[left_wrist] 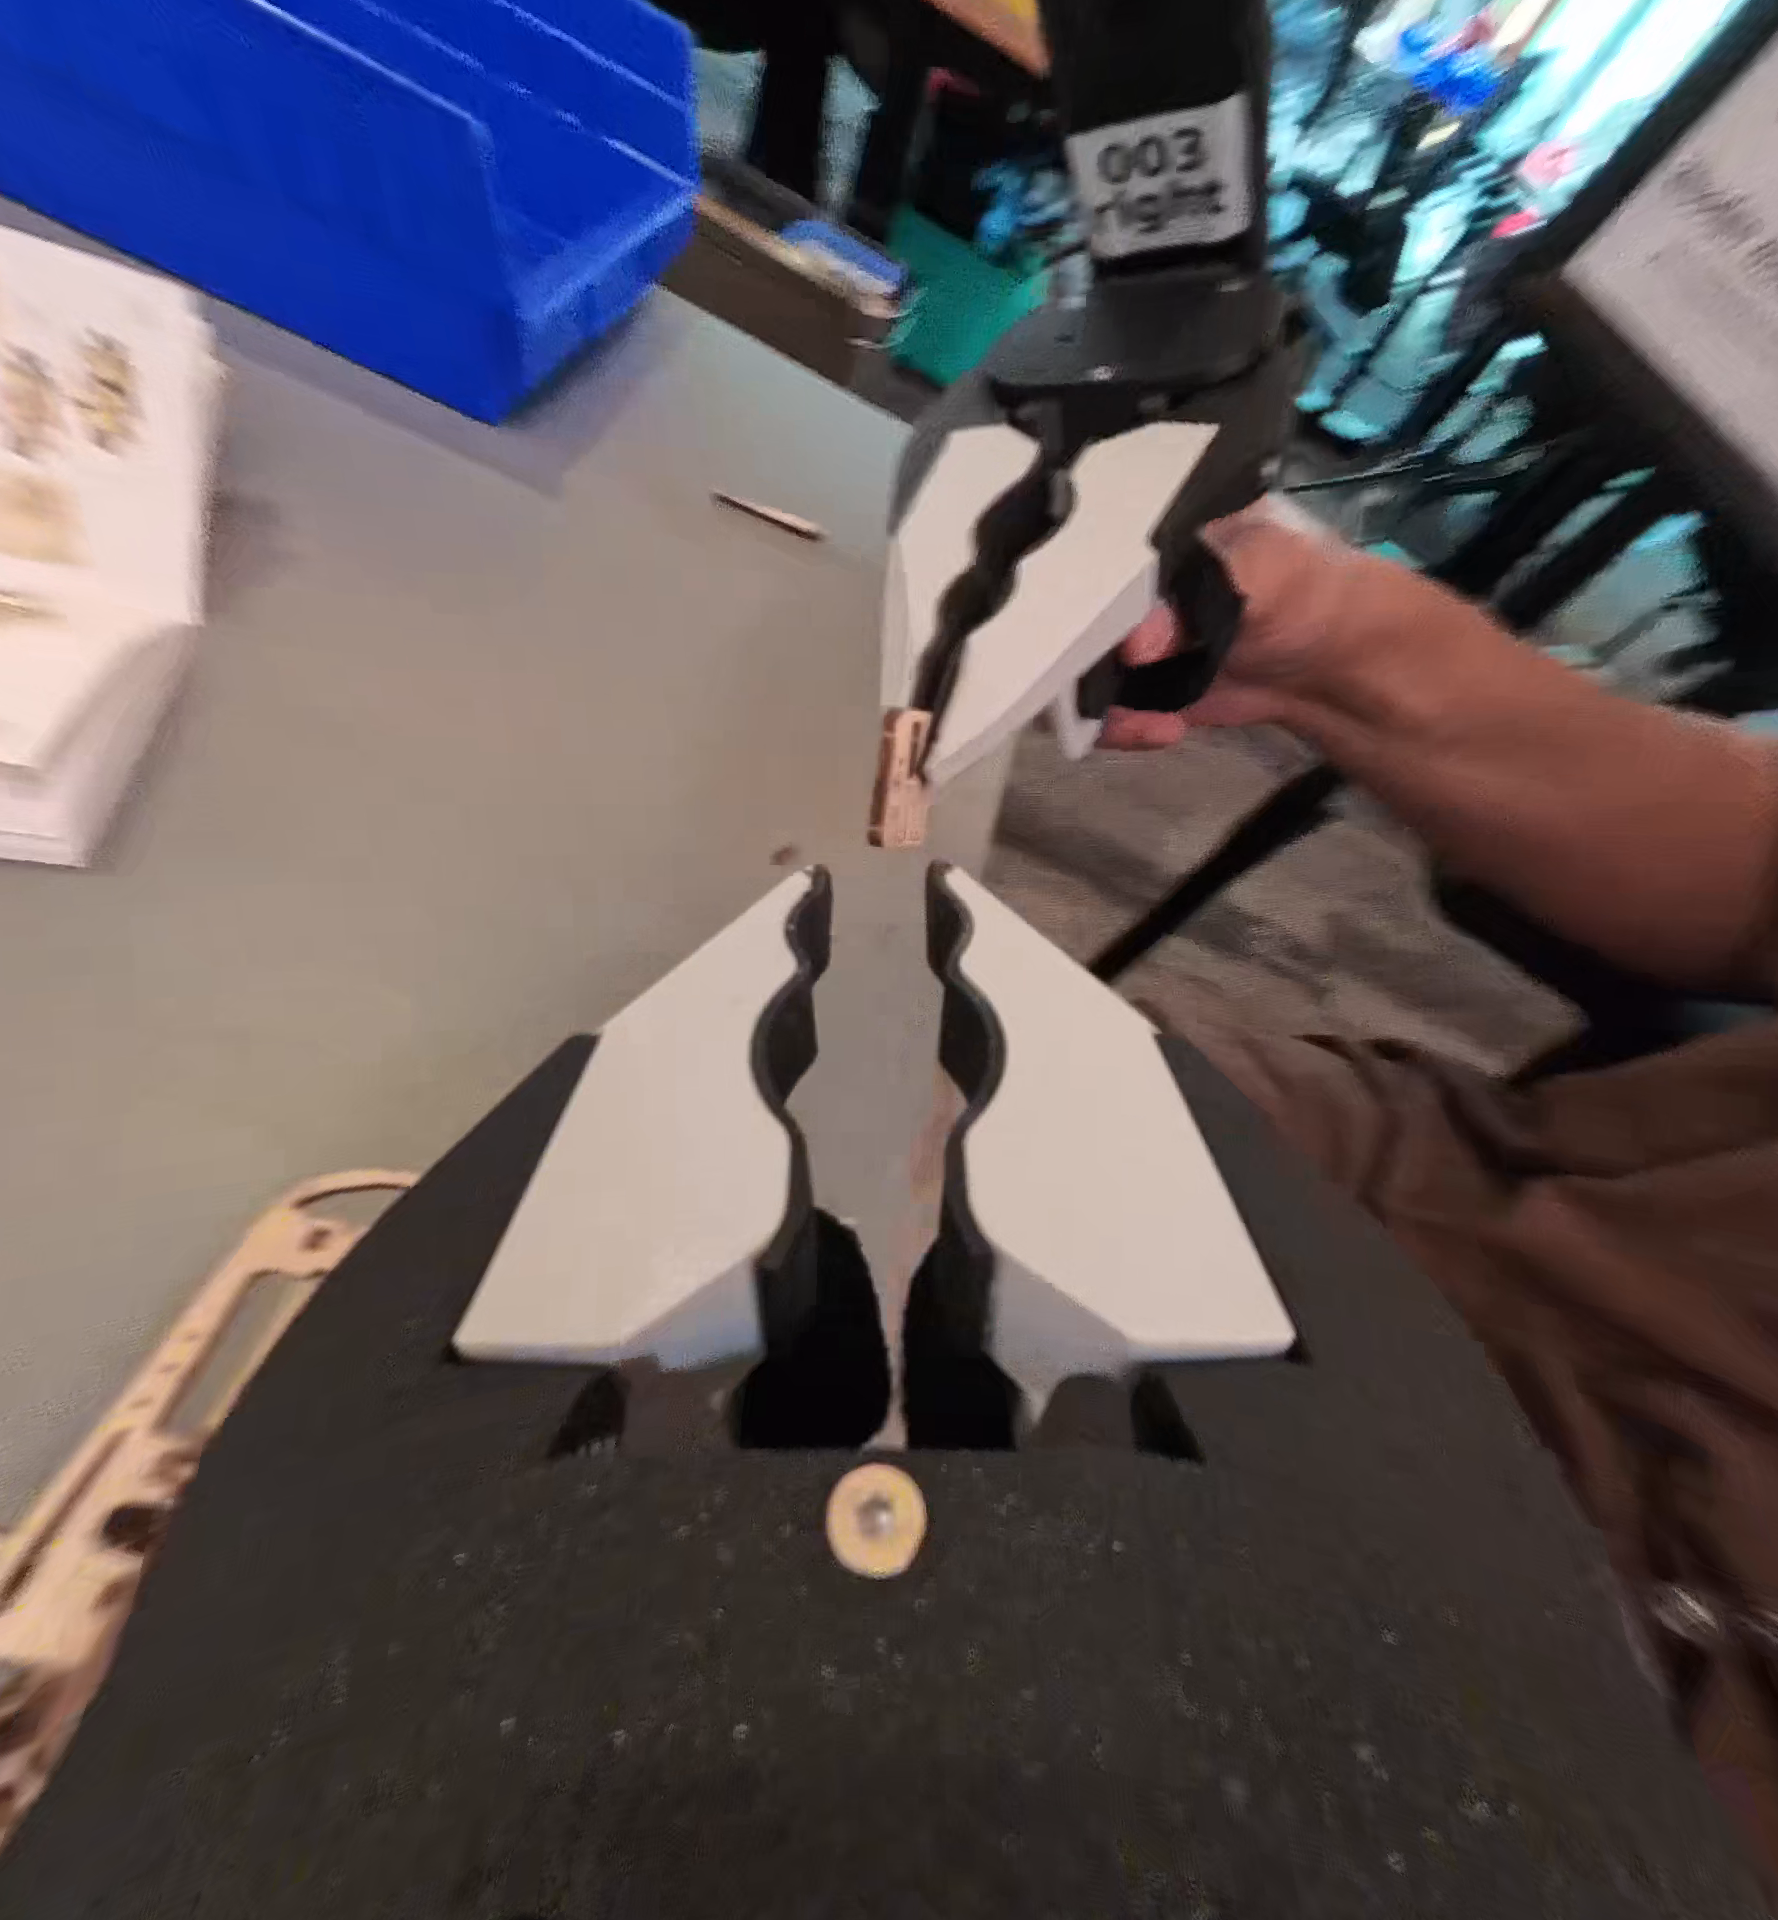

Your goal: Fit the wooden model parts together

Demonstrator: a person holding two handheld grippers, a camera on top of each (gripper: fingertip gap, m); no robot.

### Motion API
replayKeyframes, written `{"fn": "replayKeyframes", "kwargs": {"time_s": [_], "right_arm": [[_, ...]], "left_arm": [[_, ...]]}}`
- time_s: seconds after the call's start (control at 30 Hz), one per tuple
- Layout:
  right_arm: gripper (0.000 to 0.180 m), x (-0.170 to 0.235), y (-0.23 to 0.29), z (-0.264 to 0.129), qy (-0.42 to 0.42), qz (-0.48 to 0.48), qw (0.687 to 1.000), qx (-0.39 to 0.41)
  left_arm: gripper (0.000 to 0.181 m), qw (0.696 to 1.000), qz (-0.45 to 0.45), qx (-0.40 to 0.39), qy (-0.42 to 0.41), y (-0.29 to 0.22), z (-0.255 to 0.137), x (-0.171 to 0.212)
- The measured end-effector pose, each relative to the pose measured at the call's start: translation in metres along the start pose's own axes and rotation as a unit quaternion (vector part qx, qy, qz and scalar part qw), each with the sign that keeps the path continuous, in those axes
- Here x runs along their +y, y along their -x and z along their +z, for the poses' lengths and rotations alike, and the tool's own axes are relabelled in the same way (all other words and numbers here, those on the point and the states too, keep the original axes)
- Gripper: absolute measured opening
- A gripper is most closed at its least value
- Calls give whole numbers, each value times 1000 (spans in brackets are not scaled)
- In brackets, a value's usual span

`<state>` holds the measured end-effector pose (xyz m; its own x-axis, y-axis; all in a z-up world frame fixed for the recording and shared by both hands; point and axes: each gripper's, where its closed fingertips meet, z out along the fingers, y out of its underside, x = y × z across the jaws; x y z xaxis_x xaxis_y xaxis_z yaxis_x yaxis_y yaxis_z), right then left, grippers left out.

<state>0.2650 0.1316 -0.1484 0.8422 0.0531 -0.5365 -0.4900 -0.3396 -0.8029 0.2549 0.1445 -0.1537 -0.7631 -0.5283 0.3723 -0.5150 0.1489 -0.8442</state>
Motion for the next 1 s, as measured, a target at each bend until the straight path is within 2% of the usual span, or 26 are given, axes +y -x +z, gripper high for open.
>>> {"fn": "replayKeyframes", "kwargs": {"time_s": [0.13,0.43,0.53,0.67,0.83,1.0], "right_arm": [[2,9,11,1,27,-5,999,-27],[2,14,25,11,43,-7,997,-58],[2,9,26,10,27,-6,998,-59],[2,-6,36,8,-22,-1,998,-63],[11,-20,40,1,-72,8,997,-23],[13,-8,28,-35,-156,54,982,88]], "left_arm": [[14,997,-21,72,1,-14,-4,4],[3,996,-2,91,10,-24,-1,10],[3,996,-2,86,4,-25,-2,7],[2,992,-53,108,-37,-32,-11,-6],[1,990,-65,95,-82,-34,-26,-23],[1,985,-97,38,-140,1,-67,-32]]}}
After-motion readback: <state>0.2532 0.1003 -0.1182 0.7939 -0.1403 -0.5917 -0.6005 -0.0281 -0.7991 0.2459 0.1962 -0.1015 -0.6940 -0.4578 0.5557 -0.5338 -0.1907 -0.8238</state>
